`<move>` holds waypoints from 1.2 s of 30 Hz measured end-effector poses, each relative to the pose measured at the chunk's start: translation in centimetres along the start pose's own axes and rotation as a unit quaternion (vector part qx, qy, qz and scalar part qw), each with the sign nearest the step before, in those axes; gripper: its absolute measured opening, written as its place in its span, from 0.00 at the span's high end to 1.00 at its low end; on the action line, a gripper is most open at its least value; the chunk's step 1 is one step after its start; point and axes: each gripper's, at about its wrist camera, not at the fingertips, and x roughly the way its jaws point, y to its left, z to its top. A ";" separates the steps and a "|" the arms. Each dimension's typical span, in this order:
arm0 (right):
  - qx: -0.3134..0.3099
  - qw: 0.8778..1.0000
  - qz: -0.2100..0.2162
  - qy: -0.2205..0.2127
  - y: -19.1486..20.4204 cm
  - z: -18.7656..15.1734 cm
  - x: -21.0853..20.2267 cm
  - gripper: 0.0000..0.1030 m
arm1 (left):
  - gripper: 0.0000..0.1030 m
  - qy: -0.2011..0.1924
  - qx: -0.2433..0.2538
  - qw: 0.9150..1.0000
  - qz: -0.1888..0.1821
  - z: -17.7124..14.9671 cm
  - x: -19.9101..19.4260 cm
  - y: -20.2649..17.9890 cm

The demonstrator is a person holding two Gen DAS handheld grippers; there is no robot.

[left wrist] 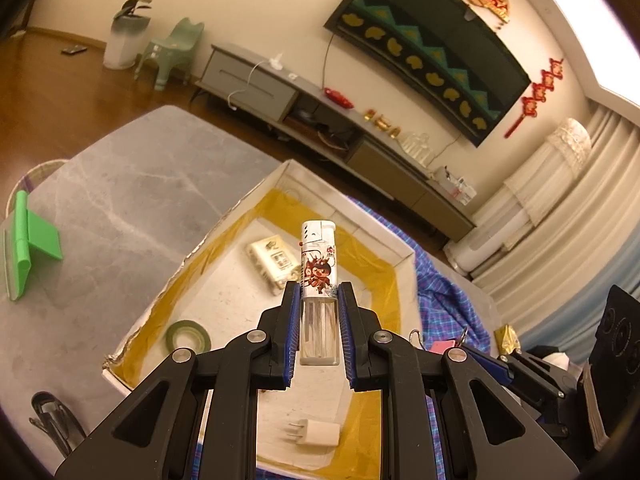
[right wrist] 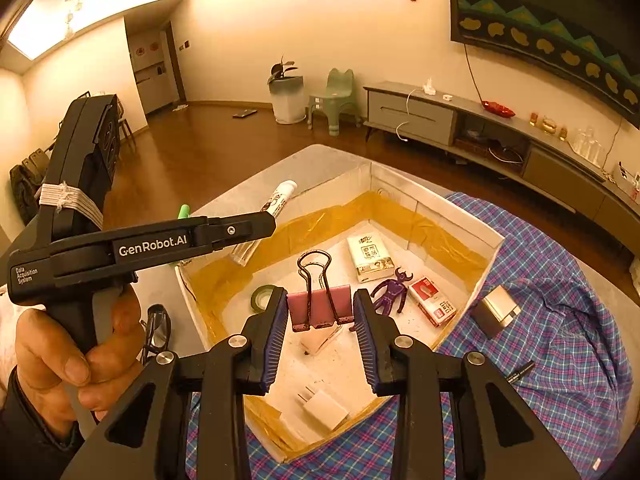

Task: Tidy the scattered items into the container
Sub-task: 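Lower and release the glue stick with the left while the right releases the pink binder clip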

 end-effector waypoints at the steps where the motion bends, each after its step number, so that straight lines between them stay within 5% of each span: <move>1: -0.001 1.000 0.001 0.005 0.0 0.0 0.3 0.66 | 0.81 0.004 -0.003 1.000 0.000 0.0 0.2 0.2; 13: -0.022 0.998 0.003 0.058 -0.3 -0.2 4.0 0.66 | 0.81 0.042 -0.013 0.999 0.018 0.6 3.2 1.4; 36: -0.061 0.987 -0.012 0.150 -2.7 -1.6 9.1 0.66 | 0.81 0.075 0.062 0.989 0.111 0.1 6.8 0.0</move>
